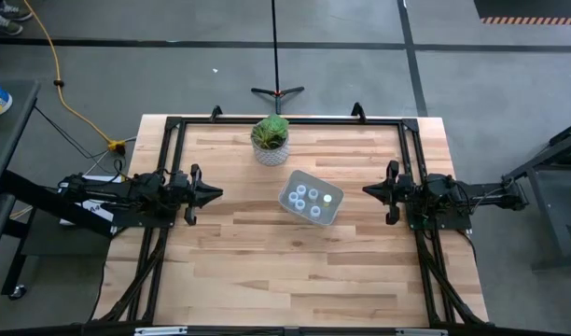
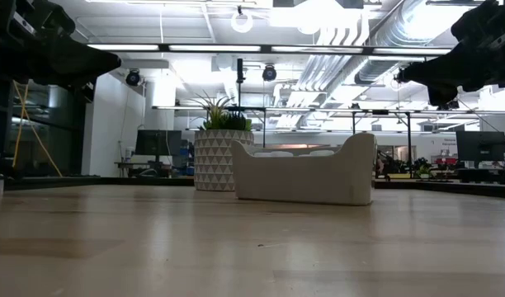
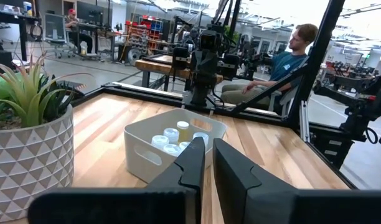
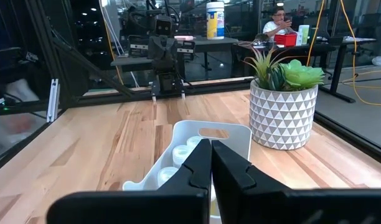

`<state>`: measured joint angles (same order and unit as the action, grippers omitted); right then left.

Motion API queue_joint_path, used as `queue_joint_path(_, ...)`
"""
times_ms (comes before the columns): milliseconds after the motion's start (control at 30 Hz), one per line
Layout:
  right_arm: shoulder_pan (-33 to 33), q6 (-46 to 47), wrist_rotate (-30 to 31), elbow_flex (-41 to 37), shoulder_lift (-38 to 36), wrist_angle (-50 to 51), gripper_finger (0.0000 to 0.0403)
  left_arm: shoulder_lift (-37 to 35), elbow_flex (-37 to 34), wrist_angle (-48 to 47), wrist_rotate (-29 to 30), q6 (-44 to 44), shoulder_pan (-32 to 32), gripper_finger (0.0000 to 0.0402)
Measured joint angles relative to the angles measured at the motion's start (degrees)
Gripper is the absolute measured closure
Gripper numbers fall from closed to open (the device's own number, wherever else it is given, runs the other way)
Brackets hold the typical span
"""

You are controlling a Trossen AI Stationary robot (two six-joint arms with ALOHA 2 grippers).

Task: Pick and place pill bottles into a basket
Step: Return to Home Position

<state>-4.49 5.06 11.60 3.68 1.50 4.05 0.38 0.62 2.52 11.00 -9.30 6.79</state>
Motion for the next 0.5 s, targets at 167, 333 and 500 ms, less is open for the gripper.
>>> queue_joint_path(167,0.0,0.0,0.0,0.0,0.0,0.0,0.0401,0.0,0.0,0.0,0.0,0.0,0.0,0.0333)
queue_joint_path(333,0.0,0.0,0.0,0.0,0.0,0.0,0.0399,0.0,0.0,0.0,0.0,0.0,0.0,0.0334)
queue_joint_path(500,0.0,0.0,0.0,0.0,0.0,0.0,0.04,0.0,0.0,0.0,0.0,0.0,0.0,0.0332)
